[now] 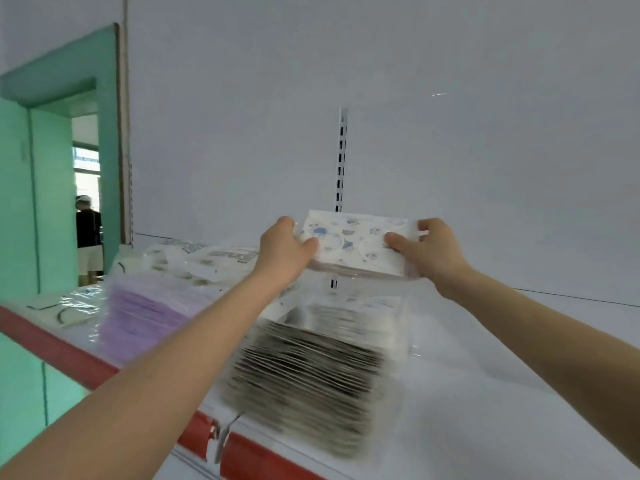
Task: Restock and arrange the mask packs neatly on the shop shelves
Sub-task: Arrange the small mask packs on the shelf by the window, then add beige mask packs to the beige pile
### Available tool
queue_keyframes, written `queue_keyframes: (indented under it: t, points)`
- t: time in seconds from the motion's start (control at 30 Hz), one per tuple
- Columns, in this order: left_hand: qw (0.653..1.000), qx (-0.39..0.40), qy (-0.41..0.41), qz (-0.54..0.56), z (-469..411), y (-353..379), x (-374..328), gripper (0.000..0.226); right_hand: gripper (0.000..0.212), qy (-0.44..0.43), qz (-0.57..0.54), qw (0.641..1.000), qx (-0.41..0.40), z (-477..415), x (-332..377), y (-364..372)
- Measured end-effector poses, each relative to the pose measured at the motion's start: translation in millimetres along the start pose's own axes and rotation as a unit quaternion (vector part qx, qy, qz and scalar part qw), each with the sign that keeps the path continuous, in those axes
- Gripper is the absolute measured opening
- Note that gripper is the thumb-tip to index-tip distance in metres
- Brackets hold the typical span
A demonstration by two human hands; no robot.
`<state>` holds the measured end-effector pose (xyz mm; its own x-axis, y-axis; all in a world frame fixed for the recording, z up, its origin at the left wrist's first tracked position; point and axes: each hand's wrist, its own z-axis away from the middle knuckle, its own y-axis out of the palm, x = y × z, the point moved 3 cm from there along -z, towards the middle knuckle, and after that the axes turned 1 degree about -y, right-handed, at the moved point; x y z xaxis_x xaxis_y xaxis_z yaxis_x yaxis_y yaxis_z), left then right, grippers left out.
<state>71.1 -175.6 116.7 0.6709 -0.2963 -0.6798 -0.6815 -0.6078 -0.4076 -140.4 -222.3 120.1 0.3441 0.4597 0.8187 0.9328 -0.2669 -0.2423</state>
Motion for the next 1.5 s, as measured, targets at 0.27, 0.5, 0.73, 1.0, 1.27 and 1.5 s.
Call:
queue_keyframes:
  t: [0.27,0.5,0.73,1.0,1.27,1.5]
  points:
    - [0.989,0.148,-0.023,-0.019,-36,57,47,0.047,0.037,0.102,0.118,0.988,0.005,-12,-41,25]
    - [0.958,0.261,0.010,-0.120,-39,88,78,0.017,0.047,0.165,0.297,0.939,0.047,-8,-70,38]
    - [0.959,0.251,0.038,-0.125,-44,91,79,0.031,0.048,0.188,0.280,0.940,0.046,0,-74,35]
    - [0.978,0.138,0.104,-0.118,-37,68,59,0.038,0.050,0.120,0.286,0.950,-0.026,1,-56,13]
    - [0.935,0.214,0.279,0.040,58,52,-16,0.032,0.034,-0.020,0.438,0.898,-0.048,63,-39,-45]
    - [0.906,0.265,0.320,0.078,140,68,-58,0.030,0.032,0.008,0.441,0.896,-0.047,160,-33,-120]
